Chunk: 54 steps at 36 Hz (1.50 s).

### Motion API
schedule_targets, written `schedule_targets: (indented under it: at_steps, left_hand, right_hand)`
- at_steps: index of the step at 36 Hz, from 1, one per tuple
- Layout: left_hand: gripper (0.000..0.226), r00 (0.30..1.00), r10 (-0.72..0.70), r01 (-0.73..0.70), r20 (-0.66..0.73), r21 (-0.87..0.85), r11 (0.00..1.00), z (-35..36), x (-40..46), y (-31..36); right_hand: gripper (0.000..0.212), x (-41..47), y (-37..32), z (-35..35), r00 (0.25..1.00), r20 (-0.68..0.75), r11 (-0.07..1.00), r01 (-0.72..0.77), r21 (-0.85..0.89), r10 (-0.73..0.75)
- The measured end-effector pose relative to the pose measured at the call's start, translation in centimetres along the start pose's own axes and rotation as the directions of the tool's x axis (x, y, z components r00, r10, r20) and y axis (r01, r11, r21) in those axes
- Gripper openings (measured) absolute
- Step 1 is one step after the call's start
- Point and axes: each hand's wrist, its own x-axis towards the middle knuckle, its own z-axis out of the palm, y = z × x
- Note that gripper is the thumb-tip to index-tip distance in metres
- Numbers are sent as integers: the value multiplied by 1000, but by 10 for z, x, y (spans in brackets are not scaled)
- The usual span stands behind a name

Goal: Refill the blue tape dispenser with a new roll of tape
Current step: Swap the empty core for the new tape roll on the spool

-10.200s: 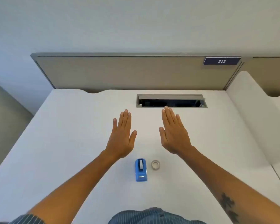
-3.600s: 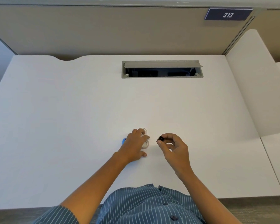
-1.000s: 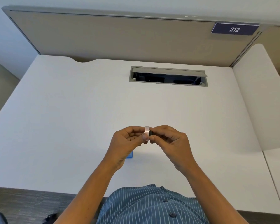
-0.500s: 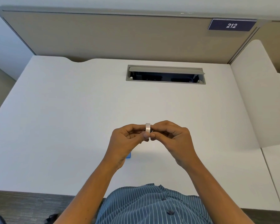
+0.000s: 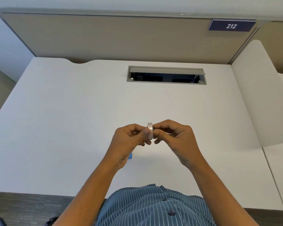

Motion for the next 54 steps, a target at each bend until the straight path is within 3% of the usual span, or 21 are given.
schedule_targets:
  at_steps: [7,20,24,31,42,54]
  left_hand:
    - [52,1000,-18,19,23,-48,999,-2,-3,2]
    - [45,998,50,-46,29,-124,991,1,-9,14]
    - [34,997,82,-79,14,-148,986,3,-11,18]
    - [48,989,148,-141,21,-186,972,5,-13,24]
    - [42,980,190,-175,62,-187,966,4,-16,32]
    - [38,976,205,-186,66,-223,957,8,-17,33]
  right_hand:
    - [8,-1,-9,1,999,-5,996,-44,73,44]
    - [17,-4,-26,7,996,-27,987,-80,139,84]
    - [23,-5,-33,9,995,-29,984,-93,154,98]
    - [18,-7,-46,9,994,-37,981,-97,168,104]
    - [30,-9,-62,11,994,-19,978,-100,182,105]
    - [18,-9,-64,13,989,-71,965,-108,240,129]
